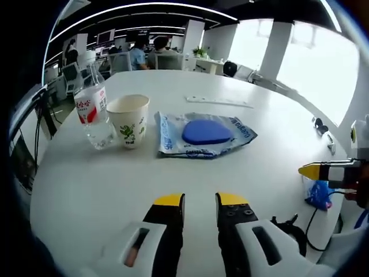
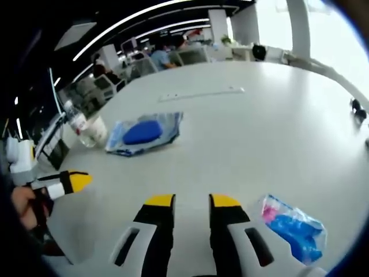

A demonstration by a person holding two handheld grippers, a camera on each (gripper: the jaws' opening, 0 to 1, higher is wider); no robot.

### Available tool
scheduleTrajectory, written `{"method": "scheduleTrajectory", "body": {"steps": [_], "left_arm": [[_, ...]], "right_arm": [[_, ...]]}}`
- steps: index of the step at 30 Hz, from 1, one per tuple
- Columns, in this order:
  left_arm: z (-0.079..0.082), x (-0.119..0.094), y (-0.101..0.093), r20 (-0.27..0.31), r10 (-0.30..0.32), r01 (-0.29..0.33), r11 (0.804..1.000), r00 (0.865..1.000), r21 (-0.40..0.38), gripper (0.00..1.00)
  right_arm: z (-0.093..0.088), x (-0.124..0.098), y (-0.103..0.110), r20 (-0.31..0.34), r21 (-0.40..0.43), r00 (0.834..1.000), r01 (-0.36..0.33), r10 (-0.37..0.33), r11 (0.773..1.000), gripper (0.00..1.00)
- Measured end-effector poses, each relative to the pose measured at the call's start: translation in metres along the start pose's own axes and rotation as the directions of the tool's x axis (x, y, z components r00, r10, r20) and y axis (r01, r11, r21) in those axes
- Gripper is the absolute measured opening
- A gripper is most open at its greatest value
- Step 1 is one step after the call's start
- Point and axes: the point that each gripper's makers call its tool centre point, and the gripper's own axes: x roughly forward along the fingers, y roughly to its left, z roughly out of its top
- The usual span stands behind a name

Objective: Arrange the tabletop items into an orderly group along one side of the table until the central work area is clear of visible clutter.

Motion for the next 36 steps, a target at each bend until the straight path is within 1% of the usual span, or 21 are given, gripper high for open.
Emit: {"method": "scheduleTrajectory", "body": {"steps": [6,11,16,19,23,24,26,29,36], "left_arm": [[-0.003,-0.006,-0.008,0.009,-0.02,0.02,1.0,1.0,0.011,0.22],[-0.008,-0.011,-0.014,0.01,-0.038,0.038,0.999,0.999,0.023,0.22],[-0.014,-0.015,-0.023,0.005,-0.064,0.064,0.997,0.998,0.042,0.24],[-0.016,-0.017,-0.03,0.011,-0.081,0.08,0.995,0.997,0.055,0.25],[-0.02,-0.016,-0.042,0.006,-0.116,0.115,0.991,0.993,0.074,0.26],[-0.02,-0.017,-0.045,0.007,-0.12,0.119,0.99,0.993,0.077,0.27],[-0.022,-0.018,-0.05,0.005,-0.135,0.134,0.988,0.991,0.077,0.27],[-0.024,-0.018,-0.057,0.001,-0.151,0.15,0.985,0.989,0.087,0.28],[-0.024,-0.016,-0.069,0.002,-0.179,0.178,0.979,0.984,0.103,0.29]], "right_arm": [[-0.004,-0.013,0.0,0.01,-0.012,1.0,-0.001,0.002,1.0,0.21],[-0.008,-0.022,-0.002,0.012,-0.028,1.0,0.004,-0.003,1.0,0.22],[-0.011,-0.034,-0.009,0.022,-0.039,1.0,0.015,-0.015,0.999,0.23],[-0.015,-0.041,-0.014,0.027,-0.04,0.999,0.026,-0.025,0.999,0.23],[-0.023,-0.05,-0.023,0.033,-0.021,0.999,0.043,-0.042,0.999,0.24],[-0.026,-0.053,-0.026,0.029,-0.004,0.999,0.046,-0.045,0.999,0.24],[-0.027,-0.056,-0.029,0.038,0.019,0.998,0.048,-0.049,0.999,0.24],[-0.031,-0.063,-0.035,0.041,0.029,0.997,0.059,-0.06,0.998,0.25],[-0.032,-0.079,-0.049,0.069,0.057,0.994,0.084,-0.088,0.995,0.25]]}}
